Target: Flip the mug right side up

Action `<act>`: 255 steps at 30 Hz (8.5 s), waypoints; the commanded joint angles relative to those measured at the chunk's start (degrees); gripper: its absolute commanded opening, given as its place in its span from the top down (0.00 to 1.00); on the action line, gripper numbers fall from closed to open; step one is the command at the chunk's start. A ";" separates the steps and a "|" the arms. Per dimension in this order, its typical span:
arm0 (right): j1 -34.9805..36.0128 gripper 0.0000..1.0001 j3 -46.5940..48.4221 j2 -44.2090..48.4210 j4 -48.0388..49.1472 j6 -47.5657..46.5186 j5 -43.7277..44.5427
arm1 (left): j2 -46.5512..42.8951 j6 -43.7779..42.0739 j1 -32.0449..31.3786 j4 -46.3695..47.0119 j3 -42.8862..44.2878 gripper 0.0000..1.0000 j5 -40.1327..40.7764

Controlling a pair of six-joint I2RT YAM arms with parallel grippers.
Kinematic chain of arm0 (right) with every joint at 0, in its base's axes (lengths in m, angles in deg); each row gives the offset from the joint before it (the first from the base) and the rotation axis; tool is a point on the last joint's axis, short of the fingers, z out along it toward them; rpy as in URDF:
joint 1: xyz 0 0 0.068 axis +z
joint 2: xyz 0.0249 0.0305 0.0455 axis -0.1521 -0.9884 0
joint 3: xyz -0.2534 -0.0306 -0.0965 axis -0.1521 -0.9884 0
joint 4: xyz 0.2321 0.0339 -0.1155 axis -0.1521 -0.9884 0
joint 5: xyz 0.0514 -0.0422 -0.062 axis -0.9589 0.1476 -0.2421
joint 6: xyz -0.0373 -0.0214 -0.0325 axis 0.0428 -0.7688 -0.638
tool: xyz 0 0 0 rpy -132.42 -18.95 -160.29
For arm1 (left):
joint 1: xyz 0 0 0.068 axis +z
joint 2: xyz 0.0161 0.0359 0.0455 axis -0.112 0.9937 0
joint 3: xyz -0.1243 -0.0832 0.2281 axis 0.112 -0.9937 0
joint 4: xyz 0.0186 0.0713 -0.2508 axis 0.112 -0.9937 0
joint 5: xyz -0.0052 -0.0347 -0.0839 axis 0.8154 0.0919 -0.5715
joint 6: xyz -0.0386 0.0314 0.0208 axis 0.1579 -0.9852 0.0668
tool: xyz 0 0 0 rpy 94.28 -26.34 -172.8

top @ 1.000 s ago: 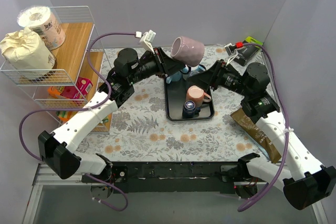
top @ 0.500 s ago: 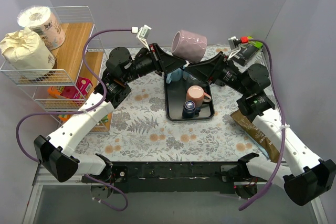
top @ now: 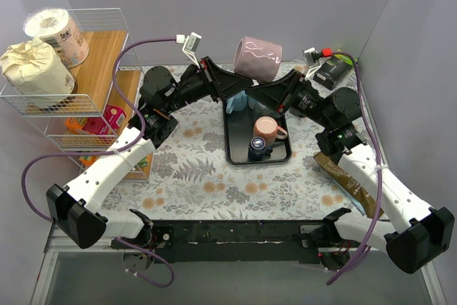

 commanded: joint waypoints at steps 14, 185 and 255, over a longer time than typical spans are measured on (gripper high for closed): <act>0.46 0.99 -0.27 1.11 9.33 3.02 3.26 | -4.08 0.58 -0.18 7.99 -1.74 1.00 -5.80; -32.24 0.14 5.27 -3.39 -55.89 -36.36 7.66 | 33.26 -31.41 1.84 -32.88 12.75 0.14 37.35; -24.96 0.07 -2.65 7.88 -42.11 -22.48 -6.93 | 26.09 -18.15 4.56 -32.19 20.32 1.00 17.94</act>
